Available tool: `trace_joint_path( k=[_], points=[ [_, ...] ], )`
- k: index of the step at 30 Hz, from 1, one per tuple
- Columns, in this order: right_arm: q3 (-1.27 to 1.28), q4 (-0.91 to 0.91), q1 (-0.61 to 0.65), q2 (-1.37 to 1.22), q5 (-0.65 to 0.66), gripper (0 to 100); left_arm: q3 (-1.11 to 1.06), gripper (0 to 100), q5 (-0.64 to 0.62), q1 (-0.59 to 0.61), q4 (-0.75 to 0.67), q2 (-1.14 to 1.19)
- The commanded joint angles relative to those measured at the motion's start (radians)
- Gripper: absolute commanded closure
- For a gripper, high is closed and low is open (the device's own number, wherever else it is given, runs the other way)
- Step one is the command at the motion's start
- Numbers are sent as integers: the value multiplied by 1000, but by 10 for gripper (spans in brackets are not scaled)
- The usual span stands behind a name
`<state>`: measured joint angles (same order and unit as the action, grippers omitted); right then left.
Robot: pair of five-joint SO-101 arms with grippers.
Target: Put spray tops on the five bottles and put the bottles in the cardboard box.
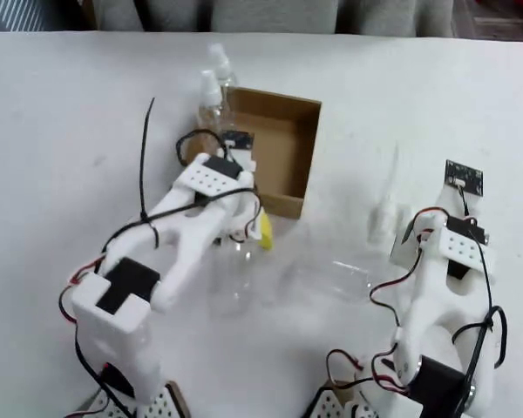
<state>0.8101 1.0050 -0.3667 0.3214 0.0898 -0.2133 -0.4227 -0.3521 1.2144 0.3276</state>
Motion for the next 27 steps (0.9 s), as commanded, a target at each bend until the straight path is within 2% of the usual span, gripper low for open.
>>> trace_joint_path(
  k=[1,4,6,9,11,19,23,27],
  points=[
    [-3,-12,8,5,11,947,41,791,12,2,11,-10],
    [-3,-12,8,5,11,947,48,998,91,8,12,-10],
    [-3,-12,8,5,11,947,41,942,144,8,54,-13],
    [-3,-12,8,5,11,947,37,987,150,28,132,-50],
    [-3,-12,8,5,11,947,-6,974,150,47,160,-102],
    [-2,-12,8,5,11,947,-336,978,235,61,-63,-371],
    [-2,-12,8,5,11,947,-397,976,272,73,-81,-383],
    [-2,-12,8,5,11,947,-391,976,273,145,-89,-351]
  ],
)
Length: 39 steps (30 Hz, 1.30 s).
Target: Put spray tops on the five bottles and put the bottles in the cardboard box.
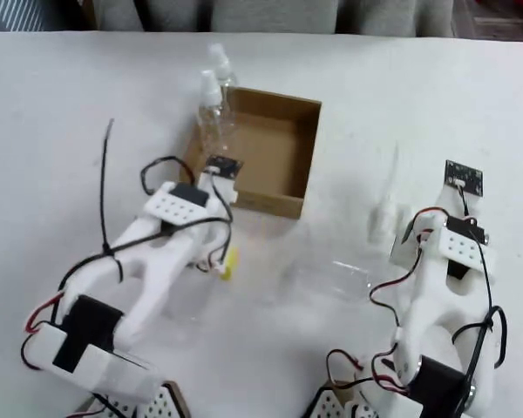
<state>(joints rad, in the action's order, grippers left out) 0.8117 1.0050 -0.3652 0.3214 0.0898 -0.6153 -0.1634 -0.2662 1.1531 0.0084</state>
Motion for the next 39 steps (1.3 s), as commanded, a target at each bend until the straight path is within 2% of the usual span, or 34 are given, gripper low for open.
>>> trace_joint_path(
  k=[1,6,12,14,23,39],
  points=[
    [-2,-16,7,5,11,947,17,976,17,79,-28,-27],
    [25,-51,33,5,11,947,52,964,17,143,-20,-12],
    [26,-53,33,5,11,947,43,751,9,157,-14,-16],
    [26,-53,33,5,11,948,52,723,9,170,6,-16],
    [26,-54,33,5,11,948,121,717,15,188,58,-13],
    [28,-54,33,5,11,950,137,721,15,188,58,-10]
  ],
)
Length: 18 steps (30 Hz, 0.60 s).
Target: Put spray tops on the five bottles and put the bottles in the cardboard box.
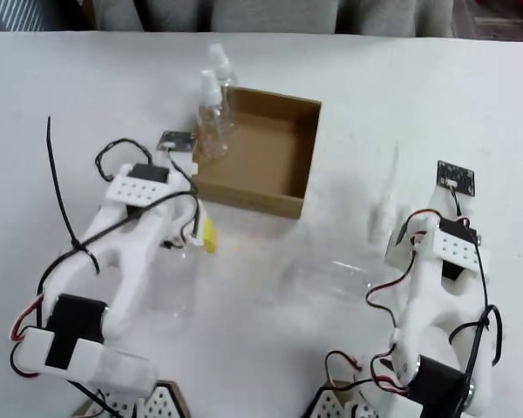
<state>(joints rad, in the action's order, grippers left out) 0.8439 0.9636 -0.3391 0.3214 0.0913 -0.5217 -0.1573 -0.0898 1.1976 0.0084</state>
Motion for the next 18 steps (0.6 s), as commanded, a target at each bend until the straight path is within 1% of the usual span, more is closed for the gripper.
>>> trace_joint_path(
  k=[1,7,14,18],
  points=[
    [-5,-13,7,5,9,950,43,719,9,12,14,-8],
    [-5,-13,7,5,9,950,43,719,5,5,-2,-2],
    [-5,-13,4,5,9,950,100,721,3,12,2,113],
    [-5,-13,2,5,9,950,114,723,2,12,2,131]
  ],
)
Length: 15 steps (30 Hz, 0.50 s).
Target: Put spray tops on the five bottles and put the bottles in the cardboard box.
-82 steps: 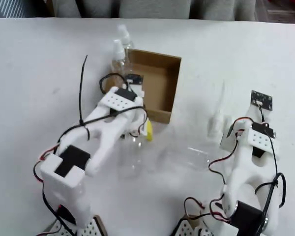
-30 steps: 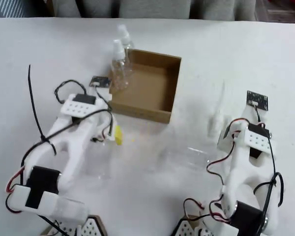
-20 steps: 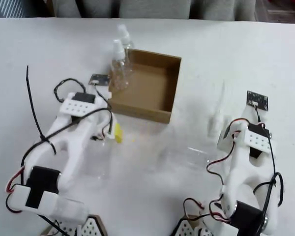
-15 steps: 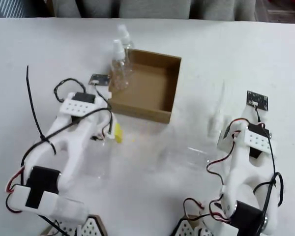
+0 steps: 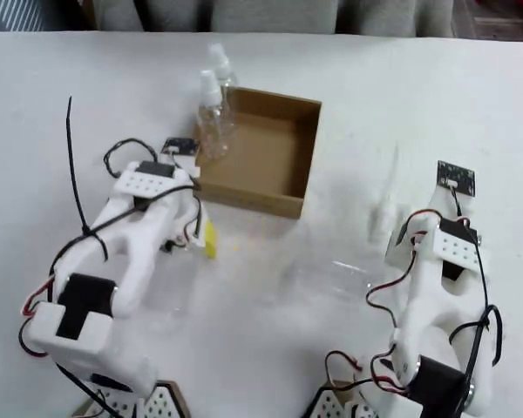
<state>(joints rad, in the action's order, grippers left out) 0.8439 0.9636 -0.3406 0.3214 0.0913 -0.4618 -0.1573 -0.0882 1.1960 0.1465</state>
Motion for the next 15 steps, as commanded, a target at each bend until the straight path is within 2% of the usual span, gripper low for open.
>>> trace_joint_path(
  k=[1,3,6,7,9,13,15],
  points=[
    [-5,-13,4,5,9,950,54,730,2,7,3,-7],
    [-5,-13,2,5,9,950,52,791,2,4,-2,-7],
    [-5,-13,2,5,9,950,58,979,11,4,-5,-7],
    [-5,-13,2,5,9,950,58,988,11,4,-5,-7],
    [-5,-13,2,5,9,950,57,933,5,4,2,-7],
    [-5,-13,2,5,9,950,60,985,2,12,-5,-8],
    [-5,-13,2,5,9,950,74,973,-43,12,-5,-8]
  ],
)
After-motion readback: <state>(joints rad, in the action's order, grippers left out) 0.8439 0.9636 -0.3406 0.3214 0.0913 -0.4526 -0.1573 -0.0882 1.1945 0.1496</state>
